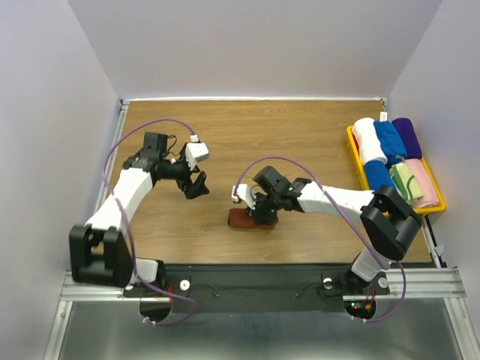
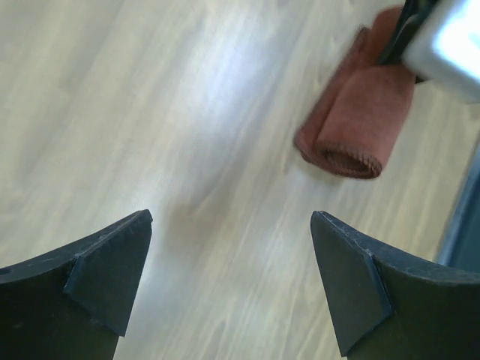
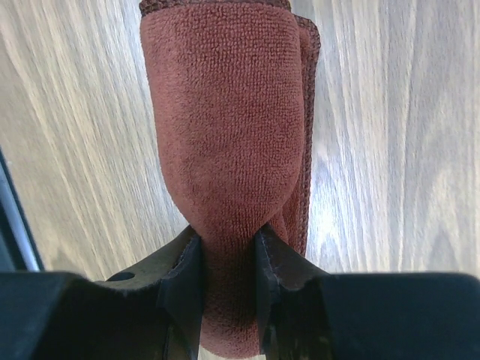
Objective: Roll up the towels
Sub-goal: Roll the towel
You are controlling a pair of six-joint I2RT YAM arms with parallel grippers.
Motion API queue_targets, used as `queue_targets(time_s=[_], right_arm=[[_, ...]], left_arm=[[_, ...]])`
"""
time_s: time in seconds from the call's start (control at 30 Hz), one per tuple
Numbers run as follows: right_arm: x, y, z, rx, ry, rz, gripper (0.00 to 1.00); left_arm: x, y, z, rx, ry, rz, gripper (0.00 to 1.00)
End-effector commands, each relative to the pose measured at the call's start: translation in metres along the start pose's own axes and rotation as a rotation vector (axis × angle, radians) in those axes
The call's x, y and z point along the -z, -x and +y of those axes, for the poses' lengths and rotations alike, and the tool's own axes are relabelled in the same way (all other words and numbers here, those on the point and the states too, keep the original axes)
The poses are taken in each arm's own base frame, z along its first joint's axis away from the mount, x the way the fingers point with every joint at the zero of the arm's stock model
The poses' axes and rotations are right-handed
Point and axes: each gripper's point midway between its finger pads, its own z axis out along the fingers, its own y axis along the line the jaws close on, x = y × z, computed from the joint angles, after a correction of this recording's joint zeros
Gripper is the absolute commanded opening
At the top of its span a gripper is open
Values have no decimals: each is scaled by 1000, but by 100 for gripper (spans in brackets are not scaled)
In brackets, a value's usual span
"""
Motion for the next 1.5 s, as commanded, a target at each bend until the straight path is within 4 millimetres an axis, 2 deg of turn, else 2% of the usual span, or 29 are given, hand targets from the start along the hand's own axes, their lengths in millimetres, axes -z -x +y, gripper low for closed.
queue_targets(time_s=[0.0, 0.03, 0.07, 0.1, 0.13, 0.17, 0.23, 0.27, 0.3, 0.37, 0.4, 0.57, 0.6, 0.73, 0.9, 0.93, 1.0, 1.07, 1.17, 1.27, 1.3, 1.33, 1.37, 1.47], right_arm=[[-7, -3, 10, -96, 134, -3, 16], [-8, -3, 9, -105, 143, -5, 16], [-9, -3, 9, -114, 152, -7, 16], [-9, -5, 7, -128, 160, -7, 16], [-11, -4, 4, -136, 166, -10, 16], [-11, -4, 3, -156, 179, -16, 16], [-10, -2, 1, -178, 195, -29, 17], [-12, 0, -1, -193, 209, -35, 17], [-12, 0, -2, -203, 215, -36, 17], [-13, -1, -2, -207, 231, -38, 17], [-13, 0, -2, -210, 241, -40, 17], [-13, -1, 1, -208, 265, -39, 17], [-13, 0, 2, -203, 272, -43, 17], [-12, 1, 3, -198, 280, -47, 17], [-11, 3, 4, -185, 285, -52, 18], [-11, 3, 4, -183, 287, -54, 18], [-9, 5, 6, -179, 298, -66, 18], [-6, 9, 5, -175, 296, -76, 20], [-3, 13, 4, -172, 287, -88, 25], [4, 20, -3, -178, 257, -104, 38], [7, 22, -8, -201, 235, -103, 42], [14, 27, -18, -223, 214, -124, 55], [21, 34, -22, -259, 214, -150, 59], [50, 44, -52, -321, 155, -230, 69]], left_arm=[[4, 5, 2, -207, 194, -1, 99], [8, 11, -10, -275, 214, -11, 99], [0, -3, -25, -308, 190, 18, 99], [-11, -2, -45, -387, 154, 27, 99], [-10, 2, -56, -433, 152, 6, 99], [-22, -6, -78, -468, 89, 13, 99], [-32, -8, -90, -496, 71, 11, 99], [-38, -15, -96, -503, 54, 24, 99], [-45, -9, -104, -545, 51, 7, 99], [-54, -12, -109, -564, 58, 12, 99], [-58, -5, -106, -588, 92, -7, 99], [-82, -7, -120, -691, 51, 10, 99], [-85, 2, -116, -710, 81, -15, 99], [-101, -7, -111, -732, 90, 27, 97], [-111, -20, -115, -741, 44, 85, 79], [-112, -24, -116, -733, 34, 94, 73], [-116, -33, -118, -725, 6, 120, 69], [-118, -36, -117, -704, 1, 141, 59], [-121, -49, -118, -670, -23, 194, 49], [-122, -59, -124, -630, -67, 230, 40], [-123, -58, -125, -615, -70, 233, 38], [-122, -61, -125, -601, -78, 253, 35], [-124, -60, -124, -590, -80, 260, 31], [-124, -68, -129, -555, -130, 289, 29]])
